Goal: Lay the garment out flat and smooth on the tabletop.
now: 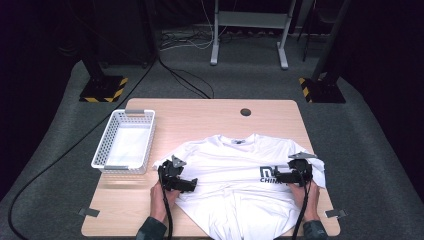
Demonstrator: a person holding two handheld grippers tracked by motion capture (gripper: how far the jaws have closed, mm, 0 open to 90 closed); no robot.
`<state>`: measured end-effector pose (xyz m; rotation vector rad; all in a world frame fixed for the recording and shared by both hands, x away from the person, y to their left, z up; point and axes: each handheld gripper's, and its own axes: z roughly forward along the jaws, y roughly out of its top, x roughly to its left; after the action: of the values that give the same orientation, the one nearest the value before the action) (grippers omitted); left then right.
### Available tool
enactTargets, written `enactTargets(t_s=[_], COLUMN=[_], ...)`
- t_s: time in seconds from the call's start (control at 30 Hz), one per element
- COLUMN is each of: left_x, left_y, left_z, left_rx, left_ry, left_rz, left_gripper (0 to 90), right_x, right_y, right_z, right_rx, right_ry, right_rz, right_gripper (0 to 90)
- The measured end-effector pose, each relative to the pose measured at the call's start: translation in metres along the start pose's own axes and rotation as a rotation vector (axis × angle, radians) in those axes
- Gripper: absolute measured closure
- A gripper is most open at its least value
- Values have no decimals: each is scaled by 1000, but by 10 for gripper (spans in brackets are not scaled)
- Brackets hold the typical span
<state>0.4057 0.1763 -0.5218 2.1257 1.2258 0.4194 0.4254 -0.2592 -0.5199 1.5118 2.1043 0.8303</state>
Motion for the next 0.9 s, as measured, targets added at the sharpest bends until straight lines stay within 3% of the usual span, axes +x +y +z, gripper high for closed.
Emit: enactTargets(t_s=[0.2,0.37,0.43,0.5,0.73,0.9], left_x=[-4,-6,-7,-9,-10,-13], left_y=[15,29,32,32,25,24], left_z=[-7,8,9,10,18,23], left_rx=[-59,-19,-24,-24,19,9], left_ry=[30,5,0,4,-5,38], left_rz=[-10,-8,-8,-8,-19,9], left_gripper=[2,3,3,3,3,2], right_x=[1,2,4,7,15,17], right_y=[1,4,4,5,-3,-3], right_z=[4,2,-3,-8,-8,-2], right_rx=[-2,23,-3,-23,17,32], right_ry=[7,3,8,18,36,22], right_rz=[-36,-34,-26,-23,-23,-29], right_gripper=[0,37,32,24,14,0])
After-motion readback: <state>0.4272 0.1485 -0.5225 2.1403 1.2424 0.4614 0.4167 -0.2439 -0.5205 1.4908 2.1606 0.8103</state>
